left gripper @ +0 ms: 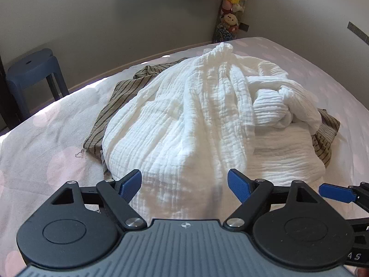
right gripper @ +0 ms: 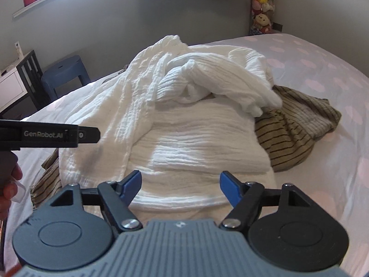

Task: Fold clothes
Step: 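Grasp the white muslin cloth edge with the right gripper and lift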

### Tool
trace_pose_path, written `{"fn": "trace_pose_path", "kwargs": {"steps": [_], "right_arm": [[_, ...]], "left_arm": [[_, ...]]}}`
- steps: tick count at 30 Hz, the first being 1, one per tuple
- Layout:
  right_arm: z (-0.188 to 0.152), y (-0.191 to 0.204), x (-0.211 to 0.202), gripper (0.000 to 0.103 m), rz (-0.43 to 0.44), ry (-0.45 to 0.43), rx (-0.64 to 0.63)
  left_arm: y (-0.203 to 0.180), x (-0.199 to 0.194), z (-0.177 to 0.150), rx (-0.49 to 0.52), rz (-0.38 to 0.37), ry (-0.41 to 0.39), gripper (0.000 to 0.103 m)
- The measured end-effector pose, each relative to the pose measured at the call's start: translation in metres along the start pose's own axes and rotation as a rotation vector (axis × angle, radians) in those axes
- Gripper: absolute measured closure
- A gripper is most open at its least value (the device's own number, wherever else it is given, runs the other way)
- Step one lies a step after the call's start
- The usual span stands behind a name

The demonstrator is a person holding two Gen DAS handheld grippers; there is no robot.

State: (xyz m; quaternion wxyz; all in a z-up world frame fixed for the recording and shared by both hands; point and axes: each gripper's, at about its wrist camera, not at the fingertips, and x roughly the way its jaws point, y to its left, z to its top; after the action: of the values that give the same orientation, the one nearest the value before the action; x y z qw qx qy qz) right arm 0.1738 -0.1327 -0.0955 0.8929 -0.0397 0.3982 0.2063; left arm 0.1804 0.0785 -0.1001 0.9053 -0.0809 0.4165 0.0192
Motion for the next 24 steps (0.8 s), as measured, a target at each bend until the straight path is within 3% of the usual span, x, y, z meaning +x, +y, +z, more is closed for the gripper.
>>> {"fn": "trace_pose_path", "kwargs": {"steps": [3,6,8,10,12,16,24], "right_arm": [[0.003,0.014,0.019,0.040,0.065,0.028,-0.012],[0.006,0.029,0.036,0.040,0.125,0.048,-0.037],[0.008,0.039,0.045,0.042,0.161,0.058,-0.062],[0.009,0.048,0.053,0.054,0.178,0.074,-0.089],[0.011,0.050,0.055,0.097,0.185,0.081,-0.091],[0.017,0.041,0.031,0.098,0.156,0.024,-0.062],[0.022,0.001,-0.070,0.099,-0.037,-0.200,0.012]], "left_arm": [[0.005,0.011,0.004,-0.002,0.007,0.024,0.041],[0.007,0.016,0.005,-0.018,0.000,0.034,0.048],[0.007,0.016,0.006,-0.013,0.002,0.031,0.063],[0.008,0.016,0.009,-0.011,0.000,0.037,0.070],[0.008,0.012,0.012,-0.009,-0.021,0.043,0.083],[-0.002,-0.006,0.018,0.032,-0.061,0.034,0.094],[-0.062,-0.067,0.021,0.108,-0.281,-0.034,0.103]]}}
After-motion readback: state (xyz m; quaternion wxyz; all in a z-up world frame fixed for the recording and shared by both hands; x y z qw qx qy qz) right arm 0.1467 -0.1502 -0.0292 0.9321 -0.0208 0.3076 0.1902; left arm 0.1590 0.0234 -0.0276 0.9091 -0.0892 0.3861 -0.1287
